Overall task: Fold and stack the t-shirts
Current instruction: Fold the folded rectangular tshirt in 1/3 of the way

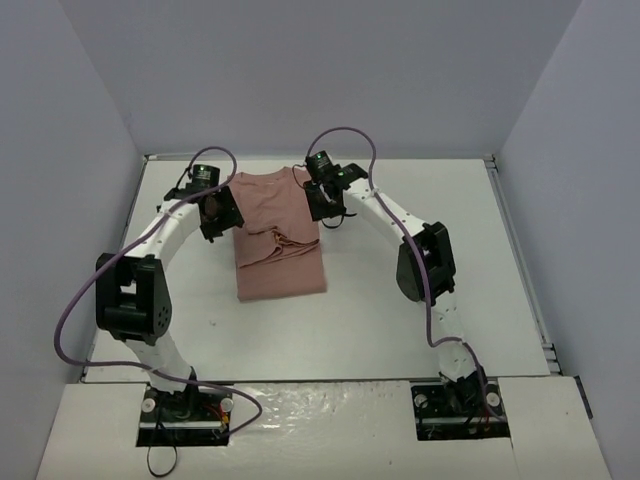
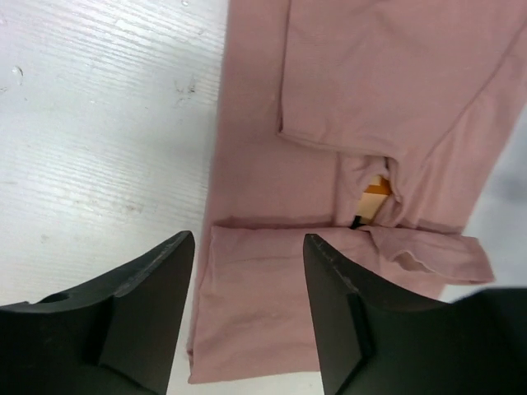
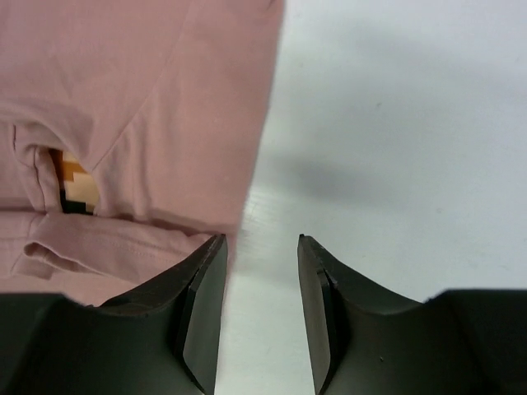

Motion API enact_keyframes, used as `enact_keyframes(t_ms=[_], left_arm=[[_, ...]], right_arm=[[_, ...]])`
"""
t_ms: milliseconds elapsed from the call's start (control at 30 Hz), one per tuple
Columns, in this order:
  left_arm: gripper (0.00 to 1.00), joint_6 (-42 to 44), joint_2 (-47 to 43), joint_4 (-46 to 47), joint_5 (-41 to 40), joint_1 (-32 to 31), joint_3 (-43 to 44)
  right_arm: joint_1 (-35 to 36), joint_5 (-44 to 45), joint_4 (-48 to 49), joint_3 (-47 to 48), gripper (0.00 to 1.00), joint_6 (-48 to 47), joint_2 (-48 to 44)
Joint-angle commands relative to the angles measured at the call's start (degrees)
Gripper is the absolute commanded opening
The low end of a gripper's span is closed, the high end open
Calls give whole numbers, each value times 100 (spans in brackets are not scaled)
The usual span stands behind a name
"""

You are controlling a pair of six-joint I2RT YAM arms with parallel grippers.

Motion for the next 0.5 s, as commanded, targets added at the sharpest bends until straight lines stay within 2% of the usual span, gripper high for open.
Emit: enact_keyframes(t_ms=[0, 100, 200, 333, 467], left_arm=[[53, -158, -1057, 97, 259, -92, -102], [54, -326, -1690, 146, 248, -583, -862], [53, -497, -1892, 310, 32, -946, -1544], [52, -776, -1842, 737, 92, -1022, -2355], [49, -805, -1697, 1077, -63, -1066, -2745]], right_arm=[[-57, -148, -68, -172, 41, -197, -875], [-23, -361, 30, -1049, 41, 18, -1356], [125, -529, 487, -2101, 41, 275, -1699], [301, -602, 1004, -3045, 40, 707, -1939], [623, -402, 1349, -3464, 40, 957, -2007]])
